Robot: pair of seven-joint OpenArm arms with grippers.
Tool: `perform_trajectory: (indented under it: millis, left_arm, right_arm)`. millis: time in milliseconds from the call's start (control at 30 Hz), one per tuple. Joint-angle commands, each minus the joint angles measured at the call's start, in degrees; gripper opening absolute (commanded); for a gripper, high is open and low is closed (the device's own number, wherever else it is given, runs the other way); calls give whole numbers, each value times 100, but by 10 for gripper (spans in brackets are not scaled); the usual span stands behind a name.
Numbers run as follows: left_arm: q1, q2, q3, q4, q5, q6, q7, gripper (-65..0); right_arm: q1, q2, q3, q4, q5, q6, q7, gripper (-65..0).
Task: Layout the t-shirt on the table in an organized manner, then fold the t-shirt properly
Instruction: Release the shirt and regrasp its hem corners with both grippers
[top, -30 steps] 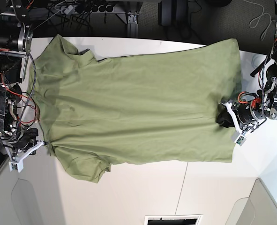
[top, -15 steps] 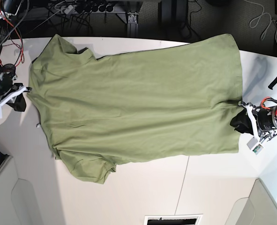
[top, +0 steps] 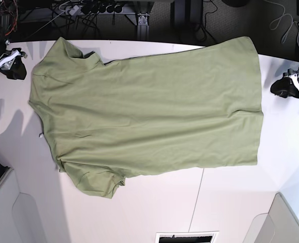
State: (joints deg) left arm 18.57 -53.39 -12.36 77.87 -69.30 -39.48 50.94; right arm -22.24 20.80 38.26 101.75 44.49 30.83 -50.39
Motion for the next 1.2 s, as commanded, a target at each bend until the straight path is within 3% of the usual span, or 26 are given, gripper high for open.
perform_trajectory:
  millis: [0, 100, 200, 267, 333, 500, 800, 1000, 1167]
  left_arm:
    - [179, -164, -225, 140, -168, -52, -48, -421]
    - [793, -63, -693, 389, -162, -52, -55, -421]
    - [1099, 219, -1032, 686, -162, -52, -55, -421]
    - [1128, 428, -1117, 881, -153, -52, -55, -421]
    - [1123, 621, -1119, 1040, -140, -52, -109, -422]
    - [1021, 1082, -1119, 1364, 345, -52, -511, -422]
    - [72, 1292, -822, 1263, 1462, -50, -1311, -422]
    - [-1139, 1375, 37, 535, 1895, 133, -1622, -422]
    - [-2245, 1552, 966, -557, 2605, 286, -1781, -422]
  right_arm:
    - [-55, 94, 50, 94, 103, 52, 105, -480]
    - [-114, 92, 50, 94, 144, 52, 133, -480]
    - [-92, 92, 42, 94, 160, 50, 522, -485]
    - [26, 72, 9, 85, 105, 48, 750, -545]
    - [269, -7, -44, 81, -33, 48, 776, -650]
    - [916, -116, -527, -138, -415, 50, 824, -650]
    - [2411, -190, -1954, -1379, -1412, 46, 1353, -650]
    - [3375, -271, -2417, -2496, -1665, 46, 1375, -650]
    - [3716, -271, -2463, -3141, -1718, 46, 1379, -650]
